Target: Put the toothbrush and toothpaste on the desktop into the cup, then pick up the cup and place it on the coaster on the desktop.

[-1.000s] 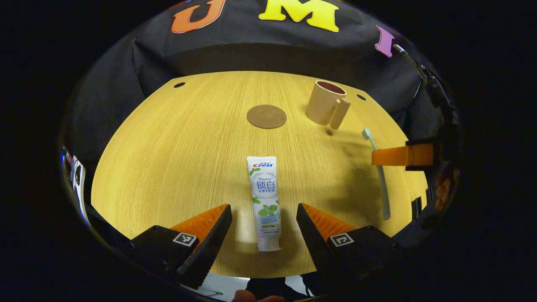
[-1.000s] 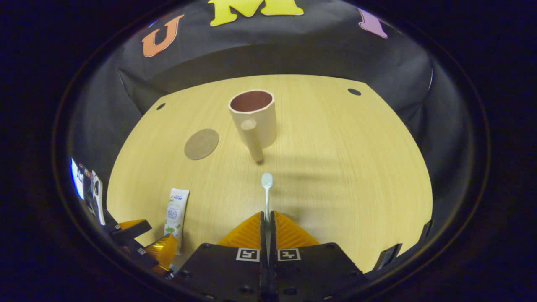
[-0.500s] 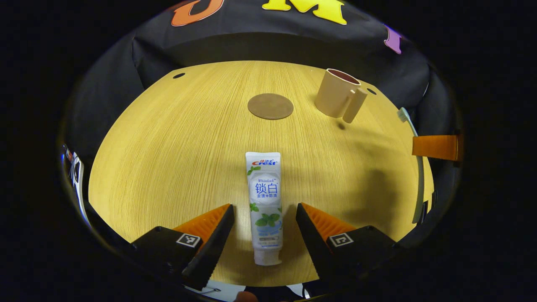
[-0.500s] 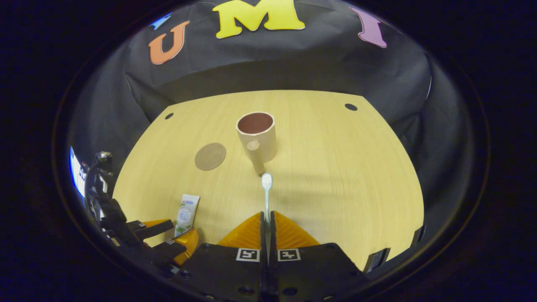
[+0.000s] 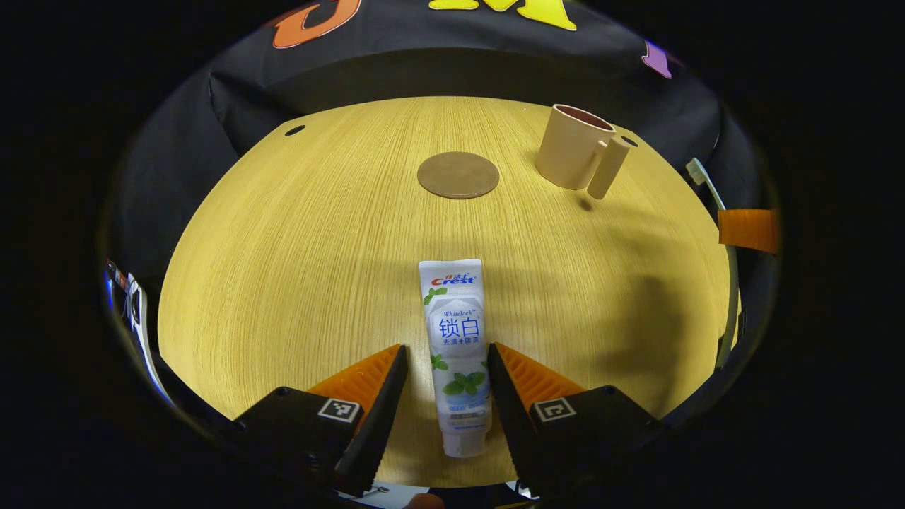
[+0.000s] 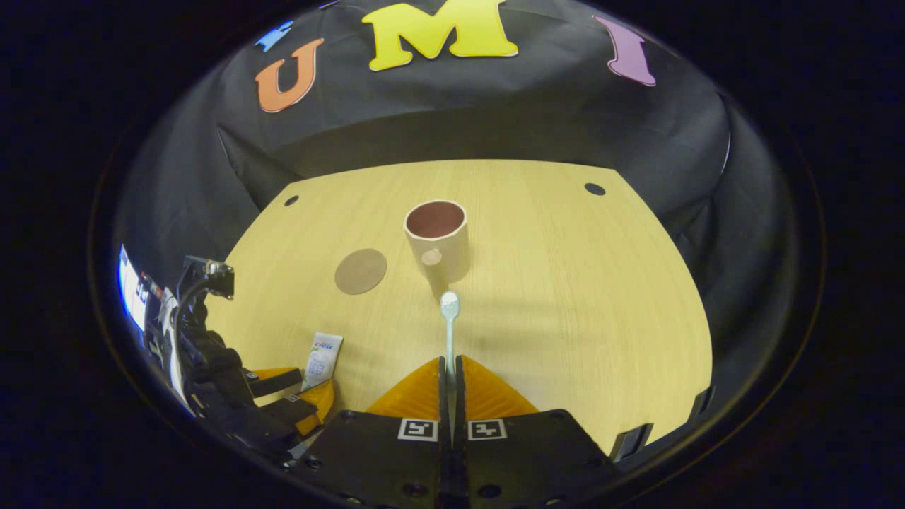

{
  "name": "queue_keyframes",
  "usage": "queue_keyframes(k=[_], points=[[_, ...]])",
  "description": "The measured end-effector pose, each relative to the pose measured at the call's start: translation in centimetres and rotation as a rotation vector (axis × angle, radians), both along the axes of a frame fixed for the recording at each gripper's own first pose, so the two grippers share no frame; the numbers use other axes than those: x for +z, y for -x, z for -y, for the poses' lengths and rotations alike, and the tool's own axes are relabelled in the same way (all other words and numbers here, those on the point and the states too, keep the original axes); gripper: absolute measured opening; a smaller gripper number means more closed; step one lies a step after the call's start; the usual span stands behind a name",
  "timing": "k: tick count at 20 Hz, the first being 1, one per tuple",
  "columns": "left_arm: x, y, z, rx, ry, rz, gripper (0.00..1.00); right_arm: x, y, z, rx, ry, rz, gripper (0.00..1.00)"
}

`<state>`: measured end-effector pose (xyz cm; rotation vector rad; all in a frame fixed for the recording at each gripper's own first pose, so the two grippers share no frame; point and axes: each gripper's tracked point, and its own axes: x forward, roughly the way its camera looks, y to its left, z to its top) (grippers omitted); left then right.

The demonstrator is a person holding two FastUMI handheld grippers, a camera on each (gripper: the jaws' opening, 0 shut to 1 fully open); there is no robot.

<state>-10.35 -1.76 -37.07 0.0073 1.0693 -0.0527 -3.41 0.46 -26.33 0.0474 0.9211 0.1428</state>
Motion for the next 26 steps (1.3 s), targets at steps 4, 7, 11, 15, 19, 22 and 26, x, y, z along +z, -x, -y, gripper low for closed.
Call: queue_keyframes(k=[4, 7, 11, 15, 19, 22, 26], points=[[0.1, -0.2, -0.1, 0.024, 0.018, -0.011, 0.61, 0.6, -0.4, -0.3, 0.009, -0.004, 0.022, 0.00], [0.1, -0.2, 0.0, 0.030, 0.036, -0.020, 0.52, 1.1, -0.8, -0.3, 0.002, -0.011, 0.037, 0.01], [0.3, -0.1, 0.4, 0.029, 0.072, -0.026, 0.48, 2.3, -1.2, -0.3, 0.000, -0.009, 0.069, 0.01], [1.4, -0.4, 0.9, 0.022, 0.095, 0.013, 0.46, 3.5, -1.5, -0.7, -0.001, -0.027, 0.112, 0.01], [4.1, 0.0, 0.7, 0.009, 0.110, 0.088, 0.44, 4.3, -1.9, -1.3, 0.007, -0.036, 0.139, 0.01], [6.3, -0.7, 0.3, 0.016, 0.121, 0.157, 0.43, 5.3, -2.6, -1.7, 0.021, -0.037, 0.173, 0.01], [9.6, -2.0, 0.1, 0.027, 0.114, 0.253, 0.43, 7.6, -4.9, -2.2, 0.042, -0.038, 0.258, 0.01]])
